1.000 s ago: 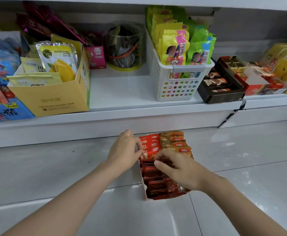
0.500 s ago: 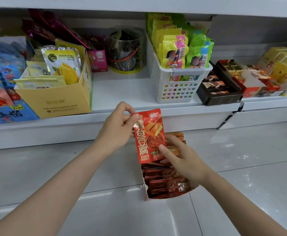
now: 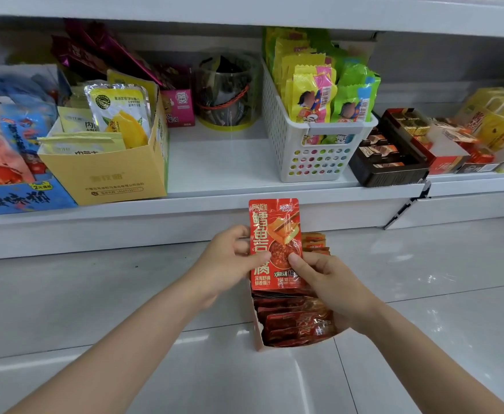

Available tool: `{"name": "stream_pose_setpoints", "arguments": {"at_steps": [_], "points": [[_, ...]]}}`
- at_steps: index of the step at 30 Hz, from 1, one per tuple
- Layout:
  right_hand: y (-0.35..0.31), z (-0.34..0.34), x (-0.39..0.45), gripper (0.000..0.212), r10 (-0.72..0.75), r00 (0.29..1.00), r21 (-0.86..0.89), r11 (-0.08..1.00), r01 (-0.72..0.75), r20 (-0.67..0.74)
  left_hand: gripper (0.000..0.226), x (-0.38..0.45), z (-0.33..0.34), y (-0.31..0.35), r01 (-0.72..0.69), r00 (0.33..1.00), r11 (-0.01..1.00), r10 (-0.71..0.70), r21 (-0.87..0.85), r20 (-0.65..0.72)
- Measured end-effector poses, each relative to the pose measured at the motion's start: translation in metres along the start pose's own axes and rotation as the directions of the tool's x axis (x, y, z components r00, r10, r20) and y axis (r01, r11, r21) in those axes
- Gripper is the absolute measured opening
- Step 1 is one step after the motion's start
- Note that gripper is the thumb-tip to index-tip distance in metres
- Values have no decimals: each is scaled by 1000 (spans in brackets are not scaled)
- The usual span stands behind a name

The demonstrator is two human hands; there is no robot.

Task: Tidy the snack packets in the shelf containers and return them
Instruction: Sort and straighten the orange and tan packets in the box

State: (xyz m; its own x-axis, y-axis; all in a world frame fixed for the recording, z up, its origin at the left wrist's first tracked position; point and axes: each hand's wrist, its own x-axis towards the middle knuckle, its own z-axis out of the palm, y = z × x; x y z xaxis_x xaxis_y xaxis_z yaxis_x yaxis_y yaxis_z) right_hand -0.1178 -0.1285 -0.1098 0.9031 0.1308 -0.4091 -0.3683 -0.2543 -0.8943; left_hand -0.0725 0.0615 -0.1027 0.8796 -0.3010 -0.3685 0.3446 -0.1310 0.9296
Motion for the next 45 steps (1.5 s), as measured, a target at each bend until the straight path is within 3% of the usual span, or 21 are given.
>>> {"name": "stream_pose_setpoints", "arguments": {"at_steps": [6, 11, 13, 17, 22, 25, 28, 30, 32, 36, 38, 41, 43, 45], "points": [[0, 1, 1, 28, 36, 999, 10, 999, -36, -27, 29, -3, 6, -13, -5, 1000, 1000, 5, -24, 1], [-2, 0, 5, 38, 48, 983, 325, 946, 13, -178, 28, -2, -1, -13, -28, 997, 996, 23, 85, 68], [-2, 0, 5, 30, 89, 978, 407, 913, -5, -189, 29, 0, -2, -13, -30, 994, 994, 19, 103, 106], [0, 1, 7, 29, 198, 963, 445, 890, -98, -185, 23, 6, 1, -22, 70, 997, 984, -73, -164, -14], [1, 0, 8, 28, 273, 946, 512, 846, -149, -176, 74, 2, 5, -37, 112, 993, 916, -118, -384, 8], [2, -3, 10, 18, 292, 941, 553, 819, -153, -171, 64, 3, 1, -37, 126, 992, 914, -119, -385, 41], [0, 0, 8, 23, 256, 941, 443, 886, -137, -221, 27, 6, 2, -33, 103, 995, 938, -101, -331, 22], [-3, 4, 6, 41, 198, 954, 333, 936, -116, -225, 14, 11, 4, -29, 78, 992, 920, -110, -383, -63], [-4, 9, 5, 45, 154, 973, 263, 959, -106, -171, 6, 15, 7, -23, 68, 984, 896, -132, -438, -117], [-3, 12, 4, 28, 120, 987, 257, 962, -89, -107, 17, 20, 10, -17, 46, 977, 893, -133, -448, -164], [-4, 14, 3, 28, 24, 989, 217, 976, 8, -143, 26, 16, 11, -13, 58, 988, 852, -122, -521, -90], [-4, 19, -3, 46, -163, 981, -51, 986, 158, -101, 30, 12, 16, -6, 164, 986, 767, -116, -620, 117], [-3, 20, -5, 65, -172, 985, -204, 965, 164, -21, 18, 15, 19, -7, 154, 988, 806, -120, -572, 97], [-3, 17, -5, 70, -93, 996, -152, 984, 93, 3, 19, 18, 17, -8, 139, 987, 845, -158, -516, 6]]}}
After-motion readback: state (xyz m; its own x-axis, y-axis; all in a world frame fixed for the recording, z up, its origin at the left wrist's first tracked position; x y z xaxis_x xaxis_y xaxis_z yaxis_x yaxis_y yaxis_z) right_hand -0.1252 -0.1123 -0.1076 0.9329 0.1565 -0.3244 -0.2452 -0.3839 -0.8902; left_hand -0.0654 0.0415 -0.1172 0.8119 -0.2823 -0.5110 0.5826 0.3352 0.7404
